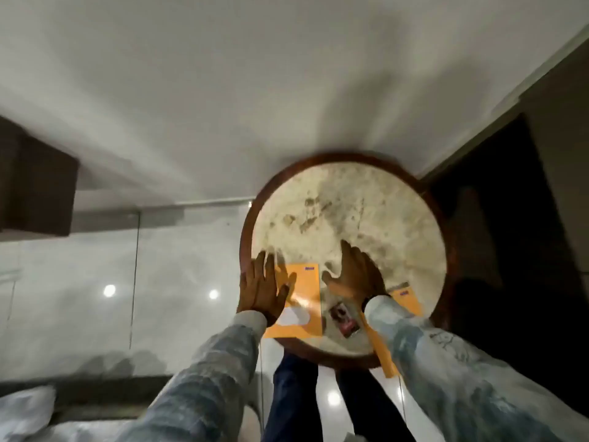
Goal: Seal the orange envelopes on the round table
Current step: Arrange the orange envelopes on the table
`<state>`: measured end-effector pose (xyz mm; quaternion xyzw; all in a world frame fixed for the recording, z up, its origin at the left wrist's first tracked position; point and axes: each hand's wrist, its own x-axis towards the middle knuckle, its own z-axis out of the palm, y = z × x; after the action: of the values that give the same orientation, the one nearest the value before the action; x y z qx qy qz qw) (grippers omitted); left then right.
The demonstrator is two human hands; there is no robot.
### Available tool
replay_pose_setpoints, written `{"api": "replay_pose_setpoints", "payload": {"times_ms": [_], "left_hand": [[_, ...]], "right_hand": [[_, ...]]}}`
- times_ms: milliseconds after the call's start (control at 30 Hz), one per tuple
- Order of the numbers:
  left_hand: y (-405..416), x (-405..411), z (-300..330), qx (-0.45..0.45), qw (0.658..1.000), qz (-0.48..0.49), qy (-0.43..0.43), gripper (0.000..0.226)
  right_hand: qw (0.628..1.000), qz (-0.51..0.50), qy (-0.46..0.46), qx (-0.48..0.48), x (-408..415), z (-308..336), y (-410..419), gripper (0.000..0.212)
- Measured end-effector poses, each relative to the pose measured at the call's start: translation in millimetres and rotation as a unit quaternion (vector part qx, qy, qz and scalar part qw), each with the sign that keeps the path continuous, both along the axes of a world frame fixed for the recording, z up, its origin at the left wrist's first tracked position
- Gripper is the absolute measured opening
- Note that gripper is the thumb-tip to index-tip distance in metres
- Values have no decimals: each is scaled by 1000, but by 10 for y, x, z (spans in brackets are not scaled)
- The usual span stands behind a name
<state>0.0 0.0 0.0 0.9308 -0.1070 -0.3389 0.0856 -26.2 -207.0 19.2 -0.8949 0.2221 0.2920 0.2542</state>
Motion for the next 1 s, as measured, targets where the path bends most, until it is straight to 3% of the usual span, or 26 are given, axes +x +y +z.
{"api": "replay_pose_setpoints", "payload": {"times_ms": [133, 200, 367, 533, 633, 700, 833, 1000], "left_hand": [[68, -273, -471, -33, 974, 187, 128, 68], [35, -330, -645, -49, 952, 263, 152, 65], [22, -121, -851, -53, 914, 383, 122, 50], [-153, 348, -762, -255, 835, 461, 160, 18], [-438, 849, -758, -306, 825, 451, 149, 15], [-694, 1202, -803, -325, 830, 436, 125, 24], [-1172, 1727, -970, -283, 892, 351, -19, 27], [-1457, 1826, -1150, -135, 951, 268, -71, 41]], "right_hand": [[987, -98, 100, 72, -254, -540, 380, 77], [982, -124, 117, 83, -317, -748, 529, 64], [971, -216, 60, 77, -317, -1003, 695, 52], [925, -351, -3, 147, -13, -1075, 587, 33], [909, -377, -67, 162, 416, -1109, 283, 22], [904, -393, -102, 135, 765, -1126, -33, 30], [902, -389, -158, 100, 1353, -1252, -567, 35], [922, -352, -155, 45, 1499, -1414, -862, 35]]}}
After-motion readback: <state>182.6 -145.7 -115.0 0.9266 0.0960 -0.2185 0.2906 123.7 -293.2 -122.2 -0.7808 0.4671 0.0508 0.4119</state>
